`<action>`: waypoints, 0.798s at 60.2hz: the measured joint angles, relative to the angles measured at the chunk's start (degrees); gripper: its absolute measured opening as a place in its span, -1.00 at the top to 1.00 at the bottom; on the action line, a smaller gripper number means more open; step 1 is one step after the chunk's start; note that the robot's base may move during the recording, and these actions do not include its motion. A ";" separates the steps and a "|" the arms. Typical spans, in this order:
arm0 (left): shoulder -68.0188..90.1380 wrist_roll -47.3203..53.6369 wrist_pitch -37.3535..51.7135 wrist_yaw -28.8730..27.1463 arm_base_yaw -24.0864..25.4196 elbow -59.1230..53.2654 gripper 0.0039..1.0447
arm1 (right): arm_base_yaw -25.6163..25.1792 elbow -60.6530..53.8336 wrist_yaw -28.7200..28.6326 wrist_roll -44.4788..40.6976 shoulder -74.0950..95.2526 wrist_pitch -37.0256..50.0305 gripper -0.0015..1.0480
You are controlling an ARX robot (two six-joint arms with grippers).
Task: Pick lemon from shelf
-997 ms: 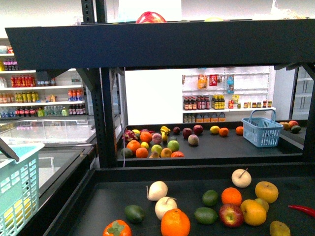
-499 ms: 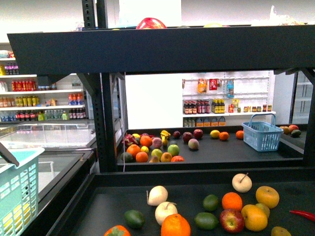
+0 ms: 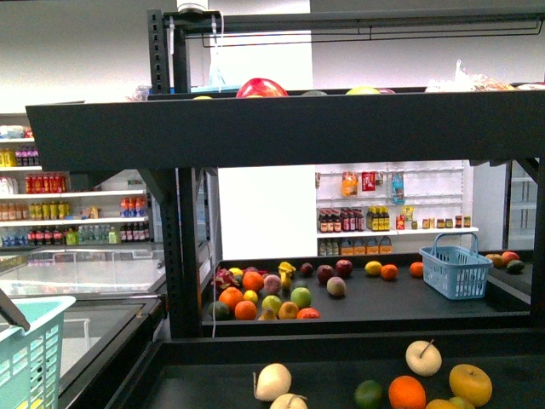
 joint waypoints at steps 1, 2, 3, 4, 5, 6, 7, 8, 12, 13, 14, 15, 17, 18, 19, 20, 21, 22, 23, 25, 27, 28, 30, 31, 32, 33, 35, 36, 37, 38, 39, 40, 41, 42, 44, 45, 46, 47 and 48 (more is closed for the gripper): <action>-0.50 0.50 0.26 -0.37 -0.20 -0.96 0.16 | 0.00 0.00 0.00 0.00 0.00 0.00 -0.86; -0.85 1.05 0.46 -0.74 -0.37 -1.95 0.23 | 0.00 0.00 0.00 0.00 0.00 0.00 -0.86; -1.16 1.36 0.68 -1.01 -0.63 -2.91 0.30 | 0.00 0.00 -0.02 0.00 0.00 0.00 -0.86; -1.36 1.42 0.76 -1.16 -0.76 -3.41 0.33 | 0.00 0.00 -0.02 0.00 0.00 0.00 -0.86; -1.75 1.66 0.92 -1.31 -0.98 -4.33 0.40 | 0.00 0.00 -0.02 0.00 0.00 0.00 -0.86; -2.19 1.92 1.07 -1.49 -1.20 -5.20 0.47 | 0.00 0.00 -0.07 0.00 0.00 0.00 -0.86; -2.67 2.05 1.20 -1.57 -1.40 -5.99 0.54 | 0.00 0.00 -0.04 0.00 0.00 0.00 -0.86; -3.17 2.27 1.40 -1.77 -1.64 -6.73 0.61 | 0.00 0.00 -0.04 0.00 0.00 0.00 -0.86; -5.18 2.49 1.81 -5.88 -4.24 -8.81 0.85 | 0.00 0.00 -0.02 0.00 0.00 0.00 -0.86; -5.46 2.51 1.86 -6.21 -4.70 -9.03 0.88 | 0.00 0.00 -0.02 0.00 0.00 0.00 -0.86; -5.99 2.54 1.95 -6.60 -5.44 -9.55 0.95 | 0.00 0.00 0.00 0.00 0.00 0.00 -0.86; -6.54 2.60 2.08 -6.60 -6.01 -10.01 0.96 | 0.00 0.00 0.00 0.00 0.00 0.00 -0.86; -7.48 2.86 2.14 -6.43 -6.84 -10.97 0.96 | 0.00 0.00 -0.02 0.00 0.00 0.00 -0.86; -7.69 2.89 2.14 -6.43 -6.93 -11.26 0.96 | 0.00 0.00 -0.02 0.00 0.00 0.00 -0.86; -8.11 2.89 2.14 -6.54 -7.04 -11.74 0.96 | 0.00 0.00 -0.02 0.00 0.00 0.00 -0.86; -8.63 2.91 2.14 -6.88 -7.04 -12.37 0.96 | 0.00 0.00 -0.02 0.00 0.00 0.00 -0.86; -9.05 2.91 2.14 -7.04 -7.04 -12.81 0.96 | 0.00 0.00 0.00 0.00 0.00 0.00 -0.86; -9.51 2.91 2.14 -7.08 -7.04 -13.27 0.96 | 0.00 0.00 -0.02 0.00 0.00 0.00 -0.86; -9.84 2.91 2.14 -7.15 -7.04 -13.57 0.96 | 0.00 0.00 -0.02 0.00 0.00 0.00 -0.86; -10.49 2.91 2.14 -7.13 -7.06 -14.19 0.96 | 0.00 0.00 -0.02 0.00 0.00 0.00 -0.86; -11.37 2.91 2.12 -7.10 -7.06 -14.93 0.96 | 0.00 0.00 -0.04 0.00 0.00 0.00 -0.86; -11.78 2.93 2.10 -7.13 -7.06 -15.30 0.96 | 0.00 0.00 -0.04 -0.02 0.00 0.00 -0.86; -12.41 2.93 2.01 -7.13 -7.06 -15.78 0.96 | 0.00 0.00 -0.02 0.00 0.00 0.00 -0.86; -12.85 2.93 1.95 -7.13 -7.06 -16.11 0.96 | 0.00 0.00 -0.02 0.00 0.00 0.00 -0.86; -13.38 2.93 1.84 -7.13 -7.06 -16.44 0.96 | 0.00 0.00 -0.02 0.00 0.00 0.00 -0.86; -13.73 2.93 1.70 -7.13 -7.06 -16.61 0.96 | 0.00 0.00 -0.02 0.00 0.00 0.00 -0.86; -14.34 2.93 1.55 -7.13 -7.06 -16.98 0.96 | 0.00 0.00 -0.02 0.00 0.00 0.00 -0.86; -14.84 2.93 1.33 -7.10 -7.06 -17.25 0.96 | 0.00 0.00 -0.02 0.00 0.00 0.00 -0.86; -15.17 2.93 1.20 -7.10 -7.06 -17.42 0.96 | 0.00 0.00 -0.02 0.00 0.00 0.00 -0.86; -15.56 2.93 1.01 -7.10 -7.06 -17.66 0.96 | 0.00 0.00 -0.02 0.00 0.00 0.00 -0.86; -15.78 2.93 0.92 -7.10 -7.06 -17.75 0.96 | 0.00 0.00 -0.02 0.00 0.00 0.00 -0.86; -16.28 2.95 0.76 -7.10 -7.06 -18.05 0.96 | 0.00 0.00 -0.02 0.00 0.00 0.00 -0.86; -16.59 2.95 0.61 -7.13 -7.06 -18.25 0.96 | 0.00 0.00 -0.02 0.00 0.00 0.00 -0.86; -17.00 2.95 0.37 -7.13 -7.06 -18.45 0.96 | 0.00 0.00 -0.02 0.00 0.00 0.00 -0.86; -17.79 2.95 -0.09 -7.13 -7.06 -18.88 0.96 | 0.00 0.00 -0.02 0.00 0.00 0.00 -0.86; -17.99 2.95 -0.20 -7.15 -7.06 -18.99 0.96 | 0.00 0.00 -0.04 0.00 0.00 0.00 -0.86; -18.36 2.95 -0.37 -7.15 -7.06 -19.19 0.96 | 0.00 0.00 -0.04 0.00 0.00 0.00 -0.86; -18.73 2.95 -0.61 -7.15 -7.06 -19.34 0.96 | 0.00 0.00 -0.02 0.00 0.00 0.00 -0.86; -19.15 2.95 -0.90 -7.13 -7.06 -19.52 0.96 | 0.00 0.00 -0.02 0.00 0.00 0.00 -0.86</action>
